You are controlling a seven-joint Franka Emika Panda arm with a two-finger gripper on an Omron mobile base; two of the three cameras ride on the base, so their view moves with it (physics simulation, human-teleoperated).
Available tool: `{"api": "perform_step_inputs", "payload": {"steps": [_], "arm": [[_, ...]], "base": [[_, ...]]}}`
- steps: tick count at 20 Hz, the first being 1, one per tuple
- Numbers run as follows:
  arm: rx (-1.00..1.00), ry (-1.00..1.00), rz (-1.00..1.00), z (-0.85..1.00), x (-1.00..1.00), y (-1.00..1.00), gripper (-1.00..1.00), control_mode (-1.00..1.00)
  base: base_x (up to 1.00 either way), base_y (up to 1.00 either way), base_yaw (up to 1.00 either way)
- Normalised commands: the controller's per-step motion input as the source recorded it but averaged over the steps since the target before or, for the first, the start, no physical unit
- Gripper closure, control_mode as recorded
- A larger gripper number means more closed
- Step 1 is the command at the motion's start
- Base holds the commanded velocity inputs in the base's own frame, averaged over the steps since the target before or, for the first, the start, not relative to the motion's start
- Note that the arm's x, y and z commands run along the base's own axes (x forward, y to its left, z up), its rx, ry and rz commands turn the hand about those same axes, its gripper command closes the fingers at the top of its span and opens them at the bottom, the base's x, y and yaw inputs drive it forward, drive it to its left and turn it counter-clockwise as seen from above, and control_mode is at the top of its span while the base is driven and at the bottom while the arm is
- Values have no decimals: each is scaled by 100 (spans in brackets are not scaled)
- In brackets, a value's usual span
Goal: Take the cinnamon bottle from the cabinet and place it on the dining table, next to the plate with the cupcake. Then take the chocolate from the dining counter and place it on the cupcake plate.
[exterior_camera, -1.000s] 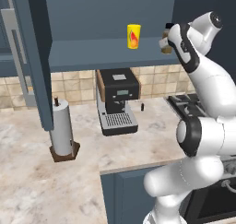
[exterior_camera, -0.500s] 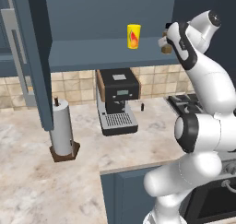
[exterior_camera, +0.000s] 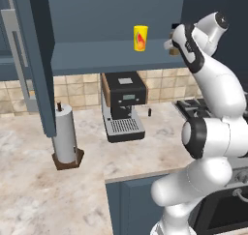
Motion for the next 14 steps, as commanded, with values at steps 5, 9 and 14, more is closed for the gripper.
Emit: {"api": "perform_step_inputs", "payload": {"steps": [5,9,14], "arm": [[0,0,0,-2,11,1,-100,-100],[0,-5,1,0,-7,0,100,-100],[-3,-17,6,0,-30,2,100,-100]], "base": [[0,0,0],[0,0,0],[0,0,0]]}}
